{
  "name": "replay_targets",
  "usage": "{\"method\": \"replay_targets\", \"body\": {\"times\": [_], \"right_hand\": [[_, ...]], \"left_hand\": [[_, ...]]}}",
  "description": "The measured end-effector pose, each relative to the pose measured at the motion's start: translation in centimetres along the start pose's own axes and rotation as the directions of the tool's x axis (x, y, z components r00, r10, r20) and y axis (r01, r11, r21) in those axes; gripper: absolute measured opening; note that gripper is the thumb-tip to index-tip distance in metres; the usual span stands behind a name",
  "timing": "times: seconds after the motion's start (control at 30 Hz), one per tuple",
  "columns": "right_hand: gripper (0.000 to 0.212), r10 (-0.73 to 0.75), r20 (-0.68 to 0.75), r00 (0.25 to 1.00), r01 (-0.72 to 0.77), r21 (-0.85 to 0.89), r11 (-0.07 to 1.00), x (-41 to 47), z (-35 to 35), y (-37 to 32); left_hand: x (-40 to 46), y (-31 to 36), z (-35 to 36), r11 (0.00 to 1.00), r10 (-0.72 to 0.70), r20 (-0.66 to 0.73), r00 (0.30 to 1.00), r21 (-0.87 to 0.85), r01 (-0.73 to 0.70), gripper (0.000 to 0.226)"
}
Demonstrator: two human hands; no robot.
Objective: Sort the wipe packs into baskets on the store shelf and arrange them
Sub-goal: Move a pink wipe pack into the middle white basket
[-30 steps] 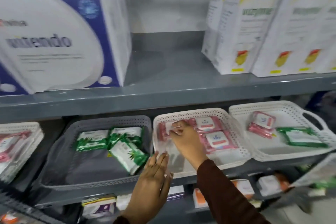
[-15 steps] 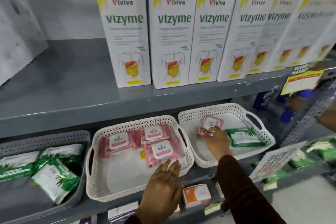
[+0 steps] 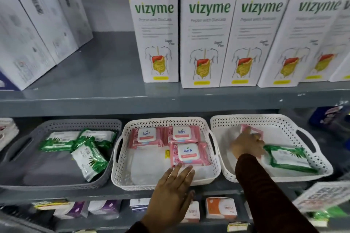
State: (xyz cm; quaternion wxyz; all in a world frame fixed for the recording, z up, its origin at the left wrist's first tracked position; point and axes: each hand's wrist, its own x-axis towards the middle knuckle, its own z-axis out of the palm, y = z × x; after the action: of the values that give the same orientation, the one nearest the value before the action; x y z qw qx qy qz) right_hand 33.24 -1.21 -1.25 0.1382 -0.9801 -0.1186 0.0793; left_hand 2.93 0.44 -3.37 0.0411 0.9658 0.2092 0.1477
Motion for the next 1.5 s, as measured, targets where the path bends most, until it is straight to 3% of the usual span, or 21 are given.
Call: {"method": "replay_targets", "body": {"times": [0.07, 0.17, 0.27, 0.4, 0.5, 0.6, 0.7, 0.8, 1.0, 1.17, 1.3, 1.5], "right_hand": [[0.073, 0.07, -0.016, 0.997, -0.065, 0.199, 0.978, 0.5, -0.4, 0.7], [0.068, 0.119, -0.01, 0.993, -0.104, 0.417, 0.903, 0.1, -1.7, 1.4], [0.065, 0.011, -0.177, 0.984, 0.087, 0.534, 0.841, -2.4, -3.1, 0.6], [0.062, -0.193, -0.425, 0.884, 0.439, 0.616, 0.654, -8.7, -5.0, -2.2], [0.055, -0.451, -0.265, 0.852, 0.499, 0.67, 0.55, -14.3, -4.2, -5.5], [0.047, -0.655, 0.011, 0.755, 0.522, 0.594, 0.612, -18.7, -0.4, -8.5], [0.043, -0.671, 0.205, 0.713, 0.494, 0.533, 0.687, -21.8, 3.5, -10.8], [0.045, -0.646, 0.246, 0.722, 0.523, 0.417, 0.743, -22.8, 5.7, -11.9], [0.057, -0.686, 0.301, 0.662, 0.63, 0.273, 0.727, -23.3, 6.1, -11.7], [0.044, -0.731, 0.353, 0.585, 0.623, 0.382, 0.683, -22.2, 4.5, -11.4], [0.029, -0.686, 0.213, 0.696, 0.511, 0.523, 0.682, -20.3, 2.4, -9.2], [0.024, -0.406, -0.071, 0.911, 0.389, 0.474, 0.79, -12.4, -1.7, -3.3]], "left_hand": [[-1.1, -1.4, -0.2, 0.999, -0.034, -0.003, 0.999, -0.02, 0.034, 0.05], [-3.0, -3.4, -0.6, 0.996, -0.085, -0.011, 0.996, -0.002, 0.085, 0.054], [-4.6, -5.3, -1.0, 0.99, -0.136, -0.022, 0.991, 0.031, 0.136, 0.063], [-6.3, -7.3, -1.6, 0.979, -0.196, -0.018, 0.98, 0.056, 0.197, 0.068], [-7.2, -8.4, -2.1, 0.978, -0.208, -0.021, 0.978, 0.027, 0.208, 0.068], [-7.8, -9.4, -2.3, 0.977, -0.213, -0.025, 0.977, -0.012, 0.213, 0.069], [-8.6, -10.1, -2.6, 0.978, -0.208, -0.017, 0.978, -0.022, 0.207, 0.07], [-9.0, -10.5, -2.9, 0.983, -0.183, 0.006, 0.983, -0.015, 0.183, 0.07], [-8.8, -10.1, -3.5, 0.984, -0.176, 0.032, 0.984, 0.03, 0.175, 0.07], [-8.7, -9.6, -2.9, 0.98, -0.188, 0.026, 0.982, 0.073, 0.186, 0.071], [-8.1, -8.9, -2.3, 0.986, -0.151, 0.01, 0.989, 0.07, 0.15, 0.071], [-5.1, -5.1, -0.9, 0.997, -0.053, 0.011, 0.999, 0.049, 0.053, 0.071]]}}
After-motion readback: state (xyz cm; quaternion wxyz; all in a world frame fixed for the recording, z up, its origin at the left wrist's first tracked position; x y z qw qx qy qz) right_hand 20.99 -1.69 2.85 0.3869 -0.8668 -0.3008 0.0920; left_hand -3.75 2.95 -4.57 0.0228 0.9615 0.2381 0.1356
